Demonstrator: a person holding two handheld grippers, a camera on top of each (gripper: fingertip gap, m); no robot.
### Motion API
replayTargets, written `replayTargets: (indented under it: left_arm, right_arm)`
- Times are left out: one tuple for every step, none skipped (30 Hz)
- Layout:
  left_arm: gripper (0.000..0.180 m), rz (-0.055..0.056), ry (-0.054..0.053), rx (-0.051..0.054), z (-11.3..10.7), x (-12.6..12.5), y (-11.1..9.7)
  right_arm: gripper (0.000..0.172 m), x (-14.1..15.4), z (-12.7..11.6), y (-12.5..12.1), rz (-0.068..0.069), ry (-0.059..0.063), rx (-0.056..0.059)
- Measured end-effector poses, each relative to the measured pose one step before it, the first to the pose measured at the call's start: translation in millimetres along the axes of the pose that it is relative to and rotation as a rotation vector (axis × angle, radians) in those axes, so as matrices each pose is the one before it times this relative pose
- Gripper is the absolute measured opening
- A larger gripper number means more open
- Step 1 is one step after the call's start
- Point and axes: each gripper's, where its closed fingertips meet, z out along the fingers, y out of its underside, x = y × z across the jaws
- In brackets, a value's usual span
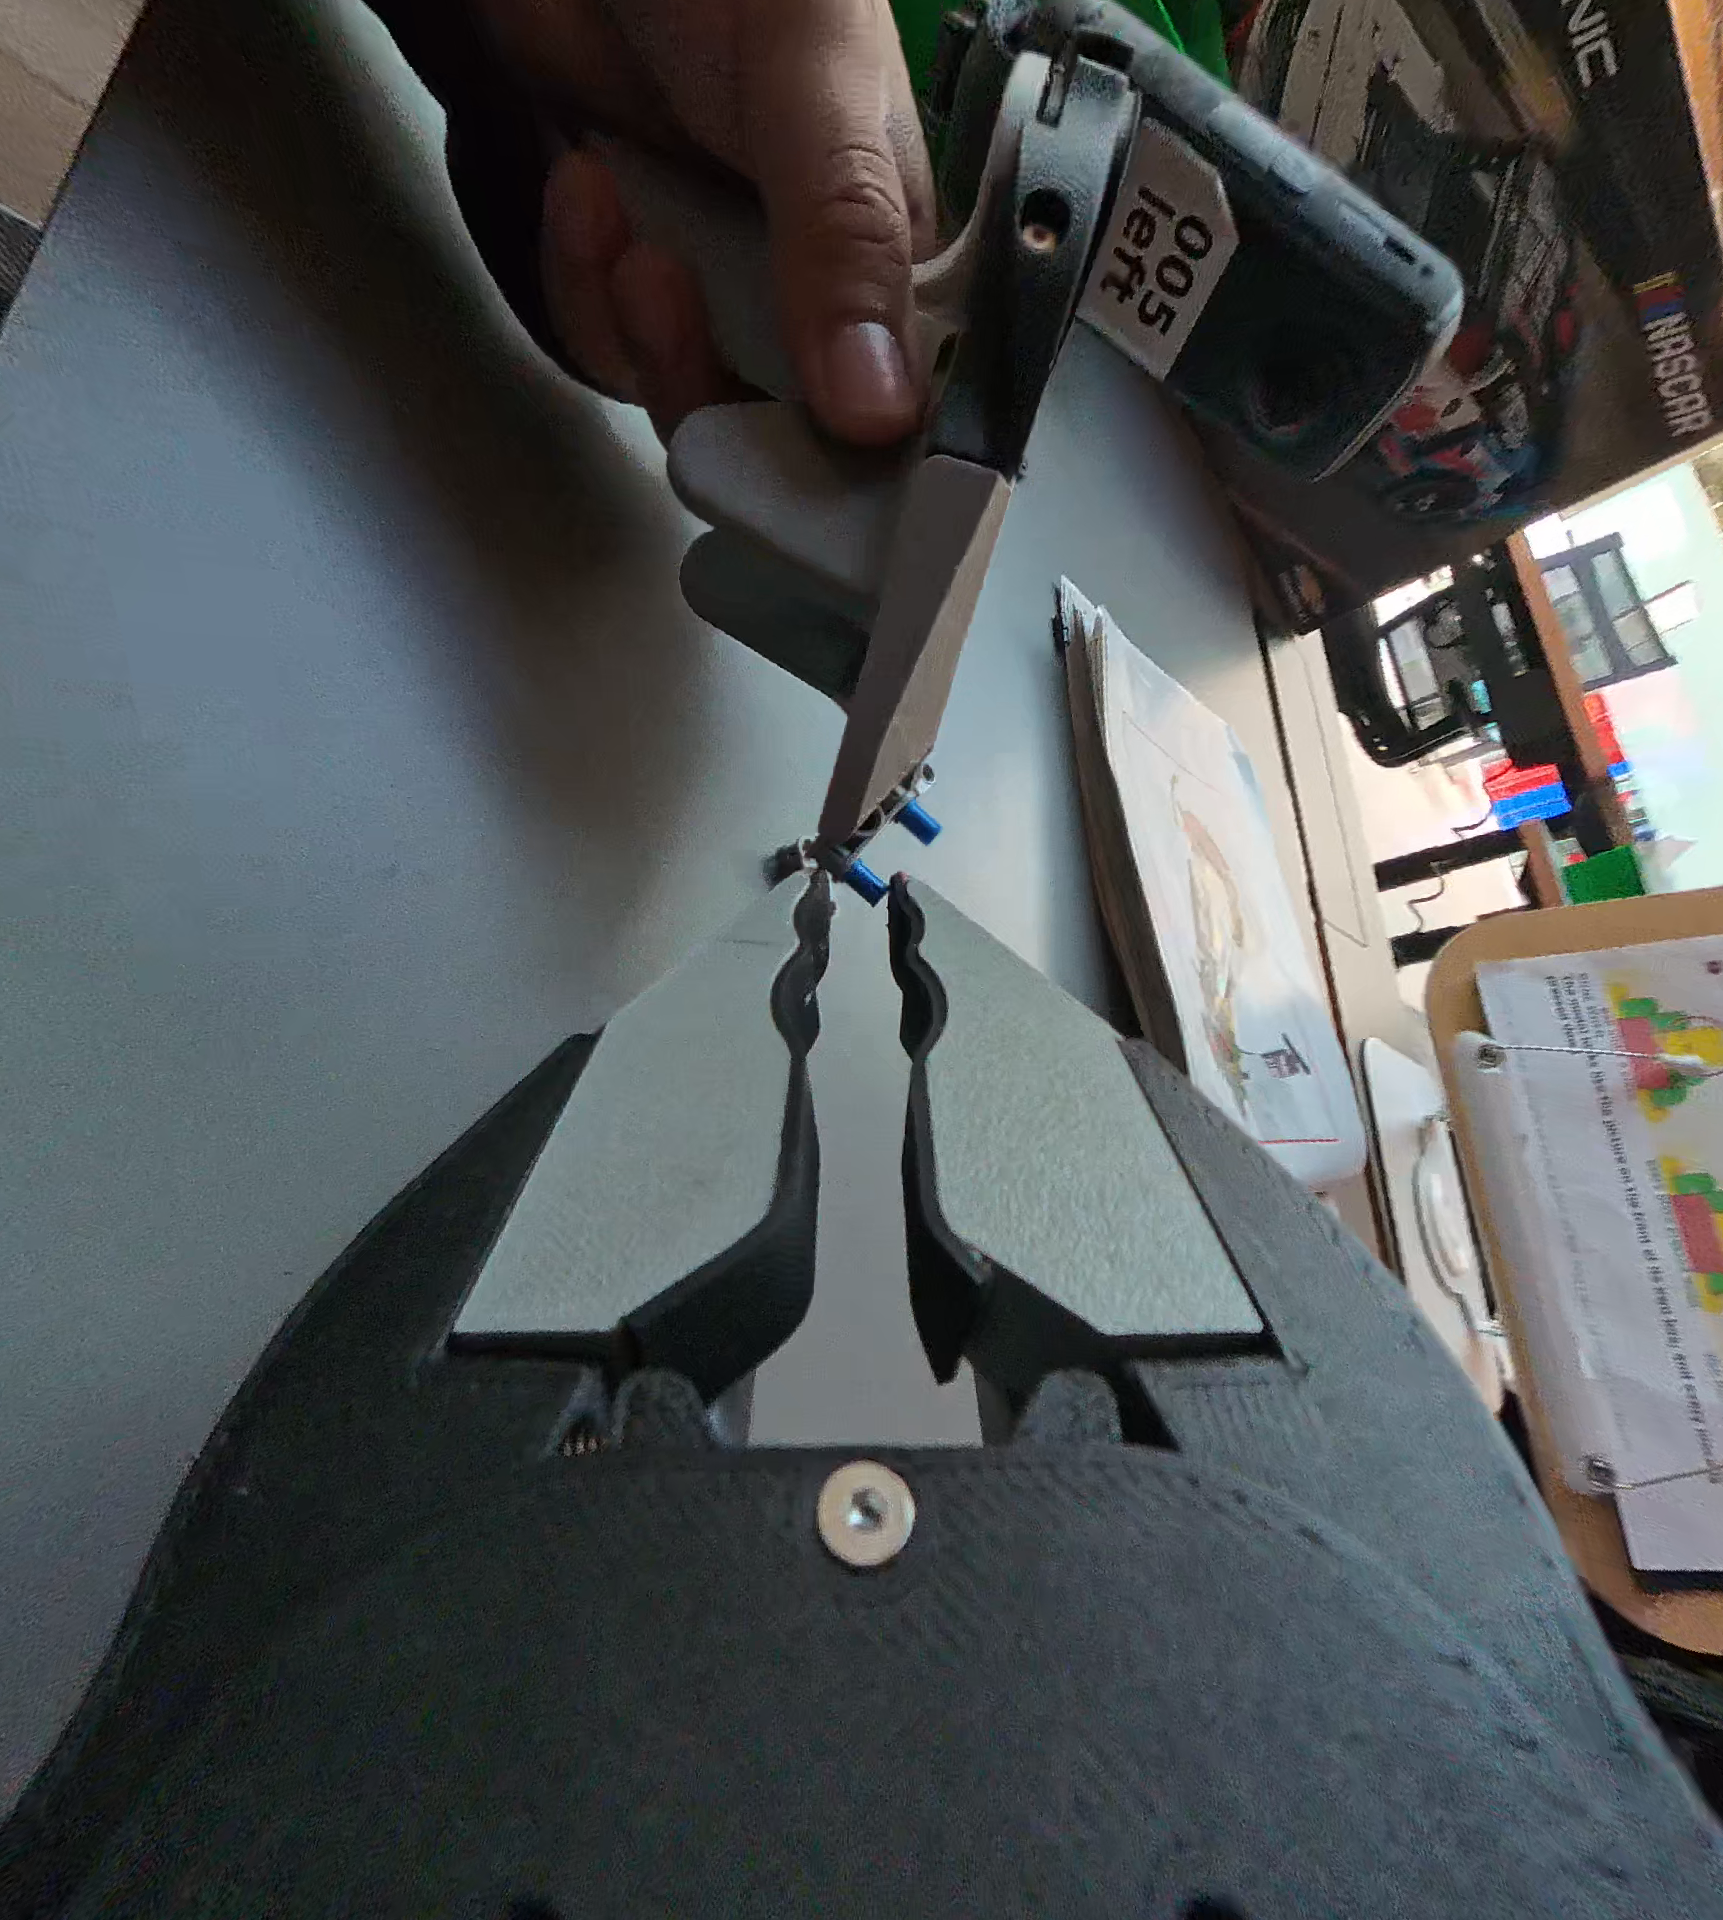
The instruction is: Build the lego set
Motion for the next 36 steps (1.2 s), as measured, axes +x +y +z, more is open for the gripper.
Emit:
replayTargets:
  left_arm:
    - [0.006,-0.0202,0.0198,0.0064,-0.17,1.13,-0.29]
    - [0.006,-0.0141,0.0095,0.0028,-0.13,-0.37,0.03]
    - [0.006,-0.0053,0.0020,0.0002,0.25,-0.72,0.36]
    - [0.006,0.0015,0.0003,0.0124,-0.17,0.03,-1.74]
    - [0.006,0.0107,0.0009,0.0300,-1.57,1.10,-4.86]
    - [0.006,0.0140,-0.0089,0.0231,-2.38,0.24,-4.20]
    - [0.007,0.0259,-0.0238,0.0094,-2.57,-1.24,-3.03]
    - [0.007,0.0451,-0.0281,0.0053,-2.16,-0.74,-2.08]
    - [0.007,0.0408,-0.0221,0.0041,-1.15,0.56,-1.73]
    - [0.007,0.0318,-0.0215,0.0057,-0.99,0.08,-2.33]
    - [0.006,0.0294,-0.0318,0.0089,-1.63,-2.13,-2.87]
    - [0.011,0.0381,-0.0306,0.0138,-2.34,-2.26,-3.55]
    - [0.017,0.0600,-0.0209,0.0054,-3.24,-0.28,-2.78]
    - [0.020,0.0828,-0.0403,0.0014,-4.18,-1.76,-2.27]
    - [0.028,0.1128,-0.0434,-0.0068,-4.42,-0.51,-1.82]
    - [0.036,0.1336,-0.0353,-0.0252,-3.62,2.29,0.82]
    - [0.038,0.1352,-0.0348,-0.0347,-3.12,3.30,2.23]
    - [0.037,0.1200,-0.0544,-0.0238,-2.54,0.41,-0.57]
    - [0.035,0.1086,-0.0434,-0.0158,-1.79,1.04,-2.50]
    - [0.034,0.0929,-0.0284,-0.0081,-0.72,1.62,-3.91]
    - [0.033,0.0739,-0.0183,-0.0077,0.74,0.86,-3.95]
    - [0.030,0.0561,0.0120,-0.0157,1.89,3.58,-2.53]
    - [0.029,0.0398,0.0286,-0.0142,2.61,5.02,-2.33]
    - [0.028,0.0332,0.0251,-0.0083,2.78,4.21,-2.61]
    - [0.026,0.0293,0.0182,-0.0066,2.93,2.78,-2.01]
    - [0.023,0.0228,0.0151,-0.0093,3.17,1.88,-1.17]
    - [0.021,0.0166,0.0084,-0.0061,3.28,0.64,-1.21]
    - [0.017,0.0107,0.0154,-0.0017,3.39,1.54,-1.25]
    - [0.014,0.0065,0.0280,-0.0056,3.74,3.30,0.21]
    - [0.011,0.0049,0.0162,-0.0175,3.93,1.56,2.57]
    - [0.009,0.0082,0.0045,-0.0163,2.99,0.12,2.62]
    - [0.008,0.0019,0.0040,-0.0039,1.69,0.24,0.81]
    - [0.008,-0.0086,0.0014,0.0015,1.16,-0.20,-0.07]
    - [0.008,-0.0187,-0.0022,0.0052,0.97,-0.91,-0.39]
    - [0.008,-0.0275,-0.0011,0.0048,1.26,-1.06,0.01]
    - [0.008,-0.0337,0.0007,0.0046,1.63,-0.92,0.39]
  right_arm:
    - [0.010,-0.13,0.01,-0.45,-0.0222,0.0141,-0.0066]
    - [0.008,-0.13,0.35,0.20,-0.0193,0.0115,-0.0111]
    - [0.007,-0.20,0.06,0.66,-0.0219,0.0092,-0.0124]
    - [0.006,0.84,0.16,0.82,-0.0137,0.0138,-0.0094]
    - [0.002,2.31,0.08,0.72,0.0111,0.0139,-0.0014]
    - [0.002,1.85,0.09,-0.48,0.0429,-0.0017,0.0156]
    - [0.002,1.66,0.09,-0.21,0.0646,-0.0171,0.0160]
    - [0.001,1.39,0.05,-0.34,0.0663,-0.0215,0.0171]
    - [0.001,1.28,0.36,-0.93,0.0649,-0.0213,0.0208]
    - [0.001,1.47,0.49,-0.20,0.0636,-0.0193,0.0164]
    - [0.001,0.30,0.46,0.31,0.0633,-0.0304,0.0113]
    - [0.001,-0.82,-0.11,-0.21,0.0652,-0.0418,0.0137]
    - [0.001,0.60,-1.04,-0.55,0.0637,-0.0330,0.0176]
    - [0.001,2.07,-2.01,-0.88,0.0577,-0.0231,0.0204]
    - [0.000,0.57,-2.30,-0.77,0.0588,-0.0345,0.0188]
    - [0.001,-1.14,-2.12,-0.85,0.0663,-0.0496,0.0189]
    - [0.000,-1.30,-1.55,-0.76,0.0700,-0.0521,0.0188]
    - [0.000,-2.07,-0.92,-0.29,0.0664,-0.0542,0.0165]
    - [0.001,-2.77,-0.54,-0.78,0.0599,-0.0545,0.0162]
    - [0.001,-2.37,-0.38,-1.17,0.0528,-0.0462,0.0161]
    - [0.001,-2.06,-0.49,-1.48,0.0410,-0.0367,0.0151]
    - [0.001,-2.27,-0.64,-1.66,0.0274,-0.0306,0.0141]
    - [0.001,-2.01,-0.62,-0.80,0.0187,-0.0226,0.0069]
    - [0.001,-0.86,-0.49,0.30,0.0127,-0.0125,0.0008]
    - [0.001,-1.60,-0.30,0.89,0.0094,-0.0146,-0.0019]
    - [0.001,-2.01,0.10,0.83,0.0071,-0.0163,-0.0014]
    - [0.001,-1.34,0.28,0.95,0.0067,-0.0122,-0.0021]
    - [0.001,-2.02,0.34,0.13,0.0069,-0.0157,0.0014]
    - [0.001,-2.58,0.06,-1.45,0.0074,-0.0203,0.0108]
    - [0.001,-2.20,-0.48,-1.90,0.0089,-0.0192,0.0125]
    - [0.000,0.09,-0.74,0.23,0.0077,-0.0058,-0.0002]
    - [0.000,1.11,-0.98,1.31,0.0016,0.0014,-0.0034]
    - [0.000,0.86,-1.14,0.49,0.0032,0.0001,0.0024]
    - [0.000,1.04,-1.31,-0.05,0.0018,0.0021,0.0042]
    - [0.000,1.38,-1.31,0.08,0.0003,0.0050,0.0019]
    - [0.000,1.68,-1.24,0.23,0.0014,0.0057,0.0004]
